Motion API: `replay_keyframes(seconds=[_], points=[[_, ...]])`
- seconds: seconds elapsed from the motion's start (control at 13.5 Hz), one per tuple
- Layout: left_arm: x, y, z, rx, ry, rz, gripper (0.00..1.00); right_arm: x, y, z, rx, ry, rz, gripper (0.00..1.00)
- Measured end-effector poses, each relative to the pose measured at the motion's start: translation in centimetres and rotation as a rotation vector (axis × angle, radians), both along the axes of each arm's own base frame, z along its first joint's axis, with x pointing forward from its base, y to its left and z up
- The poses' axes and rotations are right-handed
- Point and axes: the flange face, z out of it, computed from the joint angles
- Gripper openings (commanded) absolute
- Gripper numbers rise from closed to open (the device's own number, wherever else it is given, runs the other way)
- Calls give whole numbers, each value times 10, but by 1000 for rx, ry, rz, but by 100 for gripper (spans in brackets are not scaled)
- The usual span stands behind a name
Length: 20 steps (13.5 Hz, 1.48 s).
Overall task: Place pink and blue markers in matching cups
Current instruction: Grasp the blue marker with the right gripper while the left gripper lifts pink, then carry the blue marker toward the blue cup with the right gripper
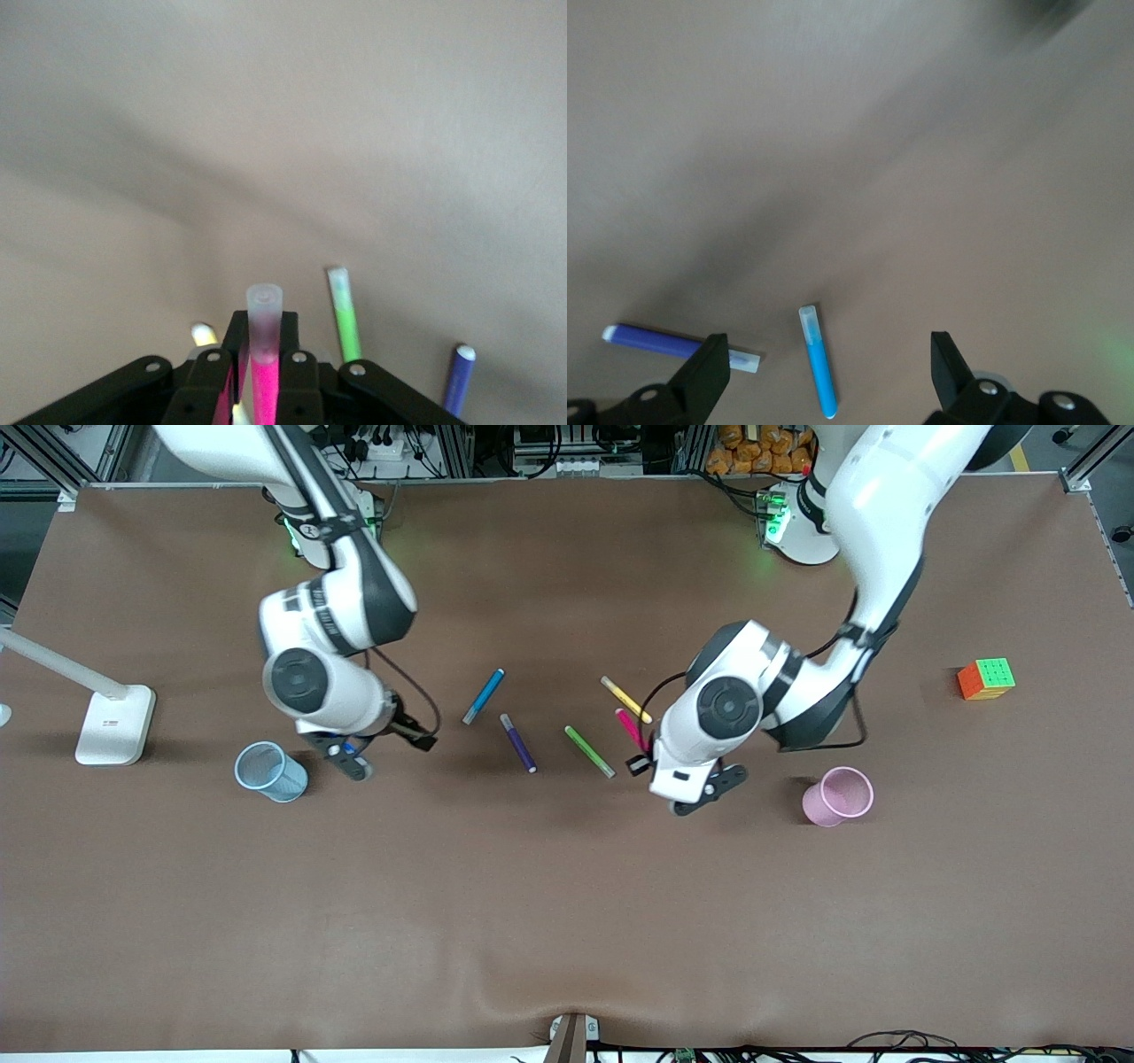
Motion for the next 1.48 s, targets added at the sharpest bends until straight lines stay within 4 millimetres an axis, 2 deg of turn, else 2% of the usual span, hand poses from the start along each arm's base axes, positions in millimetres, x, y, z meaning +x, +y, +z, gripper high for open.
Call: replay_keyframes(seconds=[0.07,0.3,0.59,0.74,0.97,1.19,1.34,1.48], points=[[2,9,15,53,-34,-19,0,-9,10,-12,-3,-6,7,82],[10,35,47,130,-95,-21,0,-25,22,-41,2,-41,15,71],[28,85,84,191,-154,2,0,-39,34,-77,-3,-73,34,61],[34,108,96,209,-169,-16,0,-46,47,-91,-7,-91,37,53],[44,141,100,275,-190,-77,0,-56,62,-105,-16,-95,43,46],[44,155,88,369,-203,-131,0,-58,60,-111,-15,-108,39,43],[42,159,77,440,-211,-171,0,-64,58,-118,-17,-112,41,22],[40,163,67,506,-221,-207,0,-68,57,-123,-19,-116,44,16]])
